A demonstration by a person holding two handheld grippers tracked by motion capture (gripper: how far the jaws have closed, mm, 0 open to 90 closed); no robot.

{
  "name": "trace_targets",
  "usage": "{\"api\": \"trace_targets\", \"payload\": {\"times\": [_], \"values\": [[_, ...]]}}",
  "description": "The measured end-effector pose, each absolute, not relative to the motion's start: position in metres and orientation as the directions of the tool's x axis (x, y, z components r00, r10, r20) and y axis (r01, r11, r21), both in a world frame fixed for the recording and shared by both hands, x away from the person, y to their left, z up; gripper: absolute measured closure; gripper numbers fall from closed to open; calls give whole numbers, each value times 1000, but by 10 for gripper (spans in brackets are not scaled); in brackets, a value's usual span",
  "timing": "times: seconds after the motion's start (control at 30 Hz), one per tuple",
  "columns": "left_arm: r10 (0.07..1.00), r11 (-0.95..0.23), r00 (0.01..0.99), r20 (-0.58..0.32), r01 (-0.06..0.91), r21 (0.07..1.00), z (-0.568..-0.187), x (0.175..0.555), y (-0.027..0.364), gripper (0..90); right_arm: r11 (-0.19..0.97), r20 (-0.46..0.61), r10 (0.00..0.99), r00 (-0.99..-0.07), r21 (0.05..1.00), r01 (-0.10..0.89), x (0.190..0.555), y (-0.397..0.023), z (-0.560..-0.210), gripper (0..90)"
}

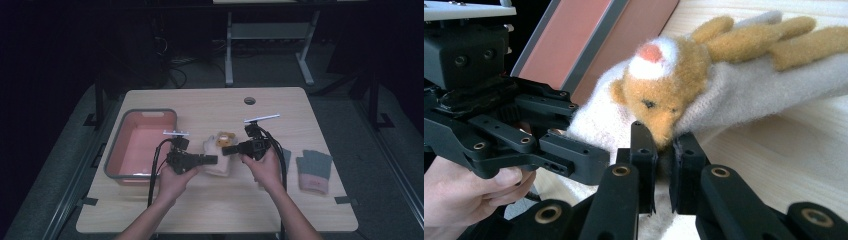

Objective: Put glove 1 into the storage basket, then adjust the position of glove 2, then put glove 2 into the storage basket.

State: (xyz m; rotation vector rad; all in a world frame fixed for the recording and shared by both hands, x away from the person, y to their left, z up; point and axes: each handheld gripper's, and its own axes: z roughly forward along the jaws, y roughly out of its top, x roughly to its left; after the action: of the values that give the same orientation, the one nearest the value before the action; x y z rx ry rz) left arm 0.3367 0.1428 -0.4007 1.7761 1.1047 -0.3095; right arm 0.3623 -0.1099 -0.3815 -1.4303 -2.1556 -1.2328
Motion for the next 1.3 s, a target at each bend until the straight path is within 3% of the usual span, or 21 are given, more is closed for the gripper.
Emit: {"api": "trace_targets", "payload": {"times": [1.3], "values": [[515,-63,555,-653,784,618,-361,352,171,662,126,650,578,-493,526,841,379,-91,-344,828]]}}
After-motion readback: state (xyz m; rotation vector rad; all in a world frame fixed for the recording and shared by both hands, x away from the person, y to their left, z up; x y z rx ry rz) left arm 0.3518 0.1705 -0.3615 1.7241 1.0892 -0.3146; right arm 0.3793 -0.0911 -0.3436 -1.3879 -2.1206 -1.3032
